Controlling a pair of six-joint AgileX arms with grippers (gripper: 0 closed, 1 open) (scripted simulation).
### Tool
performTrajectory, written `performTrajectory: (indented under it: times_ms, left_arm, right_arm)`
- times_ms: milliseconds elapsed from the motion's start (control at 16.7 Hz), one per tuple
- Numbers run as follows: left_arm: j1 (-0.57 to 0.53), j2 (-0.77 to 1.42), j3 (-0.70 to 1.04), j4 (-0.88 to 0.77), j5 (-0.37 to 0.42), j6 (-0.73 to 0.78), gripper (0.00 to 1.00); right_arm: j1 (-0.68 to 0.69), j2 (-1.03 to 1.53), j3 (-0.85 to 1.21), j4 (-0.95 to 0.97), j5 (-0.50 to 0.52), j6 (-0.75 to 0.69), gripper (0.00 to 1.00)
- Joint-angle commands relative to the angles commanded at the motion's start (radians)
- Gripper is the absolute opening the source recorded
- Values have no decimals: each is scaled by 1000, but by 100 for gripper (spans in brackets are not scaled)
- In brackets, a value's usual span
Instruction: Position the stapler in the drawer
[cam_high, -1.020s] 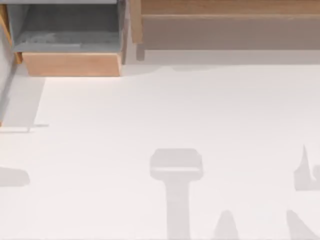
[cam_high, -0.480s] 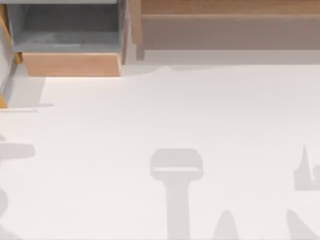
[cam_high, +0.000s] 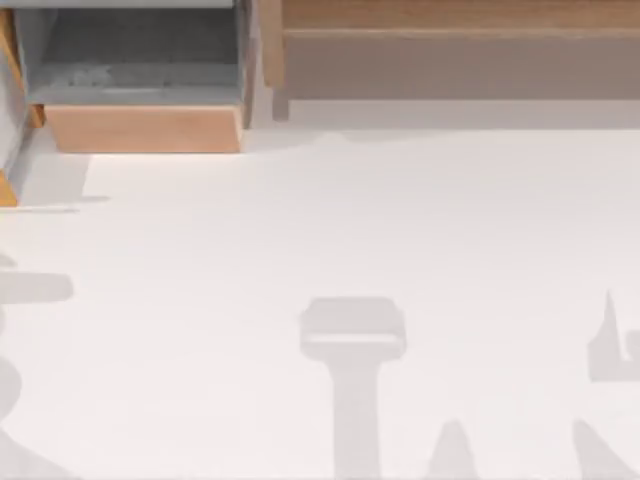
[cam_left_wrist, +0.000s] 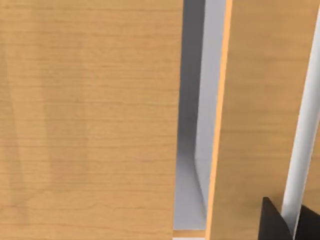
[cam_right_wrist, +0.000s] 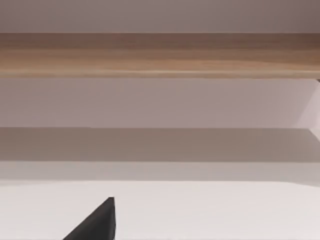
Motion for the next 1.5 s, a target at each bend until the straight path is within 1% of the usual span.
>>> performTrajectory:
  times_ms: [480, 840, 960, 1200, 1320, 1500]
  left_arm:
    - [-79, 98, 227, -122, -83, -5, 0]
    - [-86, 112, 243, -136, -82, -3, 0]
    - [-102, 144, 301, -166, -94, -1, 0]
    - [-135, 214, 472, -250, -137, -4, 0]
    - [-145, 228, 507, -274, -149, -9, 0]
    - [-145, 228, 509, -276, -150, -10, 0]
  right_arm:
    - [0, 0, 0, 0, 0, 0, 100]
    - [0, 0, 0, 0, 0, 0, 100]
    - [0, 0, 0, 0, 0, 0, 100]
    - [0, 0, 0, 0, 0, 0, 100]
    - [0, 0, 0, 0, 0, 0, 100]
    - [0, 0, 0, 0, 0, 0, 100]
